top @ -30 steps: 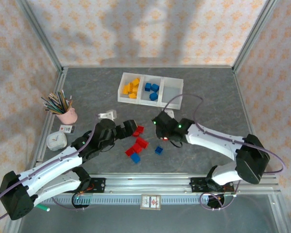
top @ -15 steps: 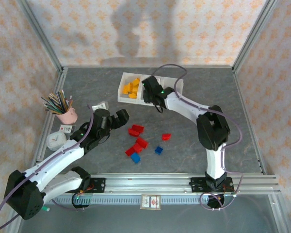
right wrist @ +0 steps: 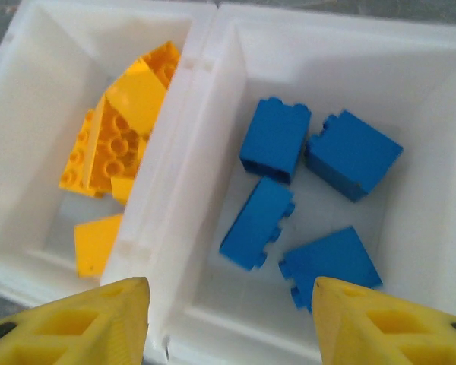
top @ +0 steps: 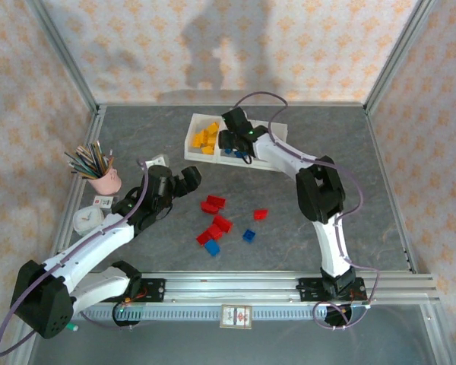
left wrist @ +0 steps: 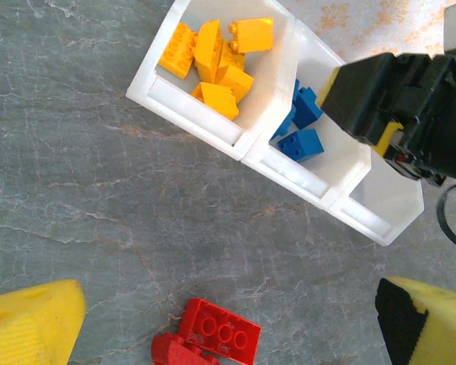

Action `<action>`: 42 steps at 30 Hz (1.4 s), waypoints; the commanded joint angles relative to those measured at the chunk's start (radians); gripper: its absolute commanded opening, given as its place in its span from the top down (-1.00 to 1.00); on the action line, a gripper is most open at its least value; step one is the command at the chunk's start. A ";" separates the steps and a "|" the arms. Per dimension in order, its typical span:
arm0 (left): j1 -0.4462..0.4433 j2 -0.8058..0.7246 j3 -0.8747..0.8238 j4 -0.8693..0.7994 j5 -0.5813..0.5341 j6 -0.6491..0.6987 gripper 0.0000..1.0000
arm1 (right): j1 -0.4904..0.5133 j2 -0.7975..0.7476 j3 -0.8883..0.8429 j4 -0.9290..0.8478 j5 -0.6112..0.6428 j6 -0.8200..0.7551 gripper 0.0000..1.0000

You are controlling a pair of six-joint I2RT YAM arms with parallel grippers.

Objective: Sort the legos into containers by color
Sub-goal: Place the lego in the container, then pick up the lego from the bottom-center of the table.

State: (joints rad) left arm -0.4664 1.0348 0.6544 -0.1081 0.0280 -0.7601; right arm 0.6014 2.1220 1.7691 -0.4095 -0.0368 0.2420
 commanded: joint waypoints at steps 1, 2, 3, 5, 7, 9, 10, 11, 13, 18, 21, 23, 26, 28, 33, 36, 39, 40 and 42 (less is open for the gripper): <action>0.005 -0.004 0.020 0.018 0.042 0.014 -0.98 | 0.010 -0.168 -0.138 0.001 -0.030 0.011 -0.17; 0.004 -0.005 0.016 0.016 0.056 0.015 -0.98 | 0.013 -0.204 -0.183 0.001 -0.027 0.015 -0.18; 0.002 -0.007 0.012 0.013 0.076 0.015 -0.98 | 0.018 -0.240 -0.236 -0.001 -0.022 0.024 -0.19; -0.004 -0.011 0.003 0.009 0.108 0.012 -0.98 | 0.028 -0.312 -0.324 -0.010 -0.028 0.036 -0.24; -0.024 -0.024 -0.010 -0.011 0.113 0.002 -0.98 | 0.050 -0.375 -0.406 -0.046 -0.002 0.056 -0.31; -0.050 -0.042 -0.026 -0.022 0.123 -0.010 -0.98 | 0.077 -0.434 -0.484 -0.078 0.026 0.077 -0.34; -0.066 -0.050 -0.033 -0.023 0.123 -0.013 -0.98 | 0.095 -0.468 -0.530 -0.084 0.036 0.092 -0.36; -0.083 -0.056 -0.035 -0.028 0.117 -0.015 -0.98 | 0.109 -0.495 -0.568 -0.087 0.039 0.104 -0.38; -0.119 -0.065 -0.037 -0.042 0.101 -0.024 -0.98 | 0.139 -0.545 -0.642 -0.107 0.050 0.139 -0.41; -0.194 -0.080 -0.060 -0.048 0.092 -0.056 -0.98 | 0.237 -0.636 -0.775 -0.144 0.055 0.190 -0.49; -0.232 -0.090 -0.073 -0.060 0.078 -0.082 -0.98 | 0.298 -0.675 -0.845 -0.152 0.083 0.243 -0.54; -0.250 -0.102 -0.085 -0.061 0.068 -0.101 -0.98 | 0.325 -0.692 -0.884 -0.158 0.092 0.287 -0.55; -0.268 -0.125 -0.111 -0.055 0.050 -0.128 -0.99 | 0.366 -0.709 -0.941 -0.142 0.081 0.361 -0.57; -0.271 -0.134 -0.126 -0.051 0.049 -0.136 -0.98 | 0.394 -0.704 -0.961 -0.124 0.077 0.418 -0.57; -0.273 -0.141 -0.136 -0.051 0.038 -0.140 -0.99 | 0.444 -0.644 -0.950 -0.092 0.094 0.521 -0.58; -0.273 -0.140 -0.135 -0.051 0.037 -0.136 -0.98 | 0.446 -0.612 -0.940 -0.094 0.118 0.585 -0.54; -0.273 -0.137 -0.131 -0.053 0.039 -0.130 -0.98 | 0.445 -0.596 -0.936 -0.090 0.128 0.625 -0.45; -0.273 -0.137 -0.131 -0.053 0.039 -0.130 -0.99 | 0.447 -0.591 -0.933 -0.088 0.134 0.633 -0.42; -0.273 -0.134 -0.130 -0.051 0.039 -0.127 -0.98 | 0.449 -0.583 -0.925 -0.080 0.135 0.635 -0.35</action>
State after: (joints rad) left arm -0.7334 0.9073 0.5289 -0.1467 0.0925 -0.8898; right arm 1.0447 1.5272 0.8116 -0.4988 0.0422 0.8192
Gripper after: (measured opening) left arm 0.992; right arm 0.685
